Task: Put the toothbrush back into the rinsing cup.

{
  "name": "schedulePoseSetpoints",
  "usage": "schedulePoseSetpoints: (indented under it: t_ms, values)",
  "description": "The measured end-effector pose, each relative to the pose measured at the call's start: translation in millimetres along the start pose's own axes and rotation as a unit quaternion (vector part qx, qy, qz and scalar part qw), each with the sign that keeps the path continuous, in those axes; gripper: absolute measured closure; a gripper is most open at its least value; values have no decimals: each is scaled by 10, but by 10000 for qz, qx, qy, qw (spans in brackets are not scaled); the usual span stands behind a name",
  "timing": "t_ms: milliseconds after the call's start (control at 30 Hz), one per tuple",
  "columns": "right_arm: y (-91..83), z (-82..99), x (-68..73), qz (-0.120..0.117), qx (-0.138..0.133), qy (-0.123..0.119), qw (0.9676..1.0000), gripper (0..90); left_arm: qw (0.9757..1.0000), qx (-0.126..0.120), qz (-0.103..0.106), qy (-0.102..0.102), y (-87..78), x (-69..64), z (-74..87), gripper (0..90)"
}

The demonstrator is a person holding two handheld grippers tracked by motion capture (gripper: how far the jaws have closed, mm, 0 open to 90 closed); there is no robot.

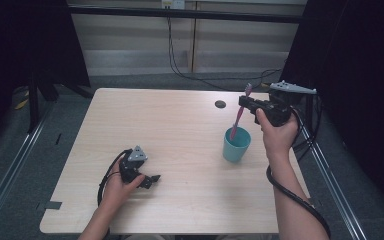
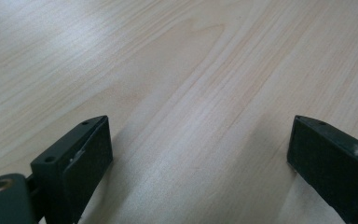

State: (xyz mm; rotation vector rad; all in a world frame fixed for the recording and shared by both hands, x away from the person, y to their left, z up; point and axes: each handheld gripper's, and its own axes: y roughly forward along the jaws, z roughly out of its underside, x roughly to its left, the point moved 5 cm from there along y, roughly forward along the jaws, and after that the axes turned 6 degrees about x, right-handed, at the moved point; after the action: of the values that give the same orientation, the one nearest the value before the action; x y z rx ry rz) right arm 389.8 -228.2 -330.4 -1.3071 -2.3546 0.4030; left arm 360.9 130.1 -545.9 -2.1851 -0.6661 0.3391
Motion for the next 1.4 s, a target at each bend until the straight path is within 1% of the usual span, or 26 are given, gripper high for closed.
schedulePoseSetpoints:
  t_ms: [267,367,500,733,1233,1300,1333,1400]
  values:
    - [-30,-10,-70,120,6,-8,9999,844,10000,5,-12,9,-2,1,1,63]
    - [-30,-10,-91,174,7,-63,9998,844,10000,-8,-1,8,0,0,1,63]
    - [-9,20,-129,232,66,-65,9997,844,10000,-10,-4,8,0,0,1,63]
    - [23,69,-141,276,110,-97,9995,843,10000,-8,-6,11,0,0,1,63]
    - [78,276,-238,380,264,-26,9989,842,10000,-17,-11,-10,0,-2,2,63]
    - [85,314,-259,409,278,-13,9988,842,10000,-11,-19,-3,-1,0,2,63]
    - [84,328,-268,419,288,-9,9987,842,10000,16,-19,35,-4,4,4,63]
    - [91,363,-285,424,281,13,9987,842,10000,16,-21,30,-4,4,4,63]
